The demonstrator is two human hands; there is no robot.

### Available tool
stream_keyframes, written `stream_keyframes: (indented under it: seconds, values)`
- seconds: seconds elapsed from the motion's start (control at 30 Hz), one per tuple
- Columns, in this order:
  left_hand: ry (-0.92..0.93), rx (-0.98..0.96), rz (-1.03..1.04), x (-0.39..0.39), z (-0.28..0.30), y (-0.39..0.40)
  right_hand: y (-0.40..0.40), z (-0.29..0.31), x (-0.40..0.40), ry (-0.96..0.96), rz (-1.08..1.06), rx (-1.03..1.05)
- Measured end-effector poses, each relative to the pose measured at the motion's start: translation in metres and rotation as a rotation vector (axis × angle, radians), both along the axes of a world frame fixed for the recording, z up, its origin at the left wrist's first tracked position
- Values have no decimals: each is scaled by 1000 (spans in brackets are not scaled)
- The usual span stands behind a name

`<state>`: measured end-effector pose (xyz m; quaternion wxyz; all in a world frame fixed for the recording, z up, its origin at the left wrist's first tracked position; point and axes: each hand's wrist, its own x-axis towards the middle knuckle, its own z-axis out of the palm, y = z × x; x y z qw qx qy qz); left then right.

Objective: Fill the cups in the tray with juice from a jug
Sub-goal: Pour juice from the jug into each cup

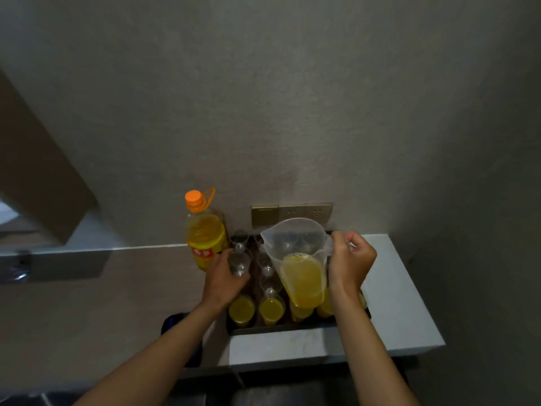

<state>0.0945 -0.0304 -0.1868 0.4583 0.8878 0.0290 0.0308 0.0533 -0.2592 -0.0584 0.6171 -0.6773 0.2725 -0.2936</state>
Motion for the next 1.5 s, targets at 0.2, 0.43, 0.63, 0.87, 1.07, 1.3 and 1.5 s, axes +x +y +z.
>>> stream_keyframes:
  seconds: [0.2, 0.43, 0.63, 0.87, 1.07, 1.3, 1.5]
  values:
    - [-20, -128, 99, -7, 47, -1, 5, 17, 7, -15, 5, 24]
    - [-6, -315, 185, -2, 73, 5, 16, 42, 17, -28, 38, -32]
    - [-9, -473, 154, -8, 98, 16, 26, 65, 28, -67, 136, -113]
    - [-96, -436, 104, -25, 117, 28, 34, 100, 40, -78, 243, -267]
    - [-88, -509, -11, -35, 133, 34, 45, 136, 44, -70, 306, -425]
    - [-80, -713, -25, -41, 143, 34, 54, 171, 46, -51, 353, -600]
    - [-118, -753, -37, -44, 146, 34, 65, 191, 43, -44, 348, -737]
